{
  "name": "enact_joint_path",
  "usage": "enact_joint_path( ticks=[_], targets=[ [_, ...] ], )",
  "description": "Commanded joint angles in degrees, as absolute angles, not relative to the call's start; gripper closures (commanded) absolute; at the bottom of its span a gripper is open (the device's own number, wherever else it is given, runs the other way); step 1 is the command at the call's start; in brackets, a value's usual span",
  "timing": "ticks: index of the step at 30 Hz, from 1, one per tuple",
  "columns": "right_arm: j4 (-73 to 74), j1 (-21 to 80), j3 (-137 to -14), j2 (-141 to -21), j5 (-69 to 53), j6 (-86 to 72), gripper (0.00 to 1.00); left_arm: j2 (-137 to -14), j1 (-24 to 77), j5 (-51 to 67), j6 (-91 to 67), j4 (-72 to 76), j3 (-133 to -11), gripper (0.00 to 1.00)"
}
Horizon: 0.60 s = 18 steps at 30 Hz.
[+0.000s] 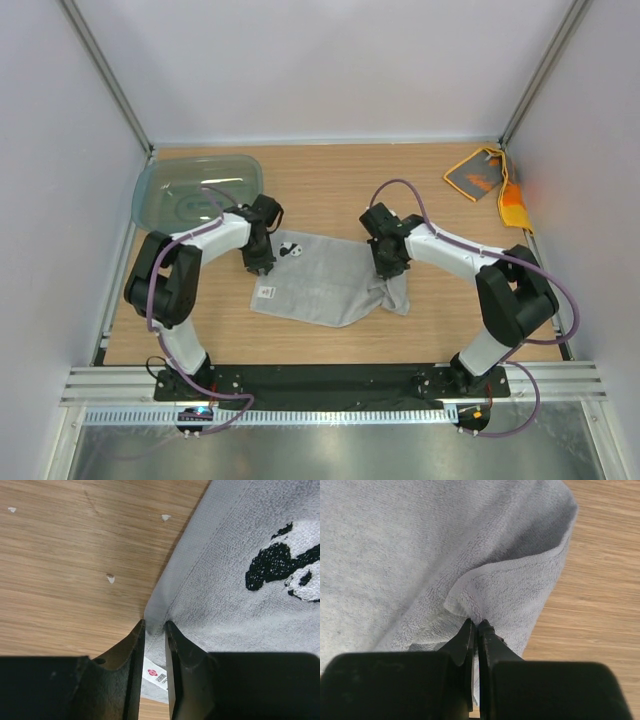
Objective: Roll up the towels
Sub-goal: Flatten the towel
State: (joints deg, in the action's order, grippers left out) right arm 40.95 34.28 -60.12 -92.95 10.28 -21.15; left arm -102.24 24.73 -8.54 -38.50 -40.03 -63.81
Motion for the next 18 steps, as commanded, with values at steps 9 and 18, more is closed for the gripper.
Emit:
enact_joint_path(
  ticks=[9,18],
  targets=[
    [43.42,25.60,-63.02,-86.49,18.19,-18.81,0.99,-104.86,24.17,-14.84,-41.66,-43.94,-58.37,0.81],
    [41.75,14.42,-72.06,-97.01,17.14,-18.98,0.99,-97.92,20.57,-16.79,-45.61,-43.86,-50.45,0.83]
  ],
)
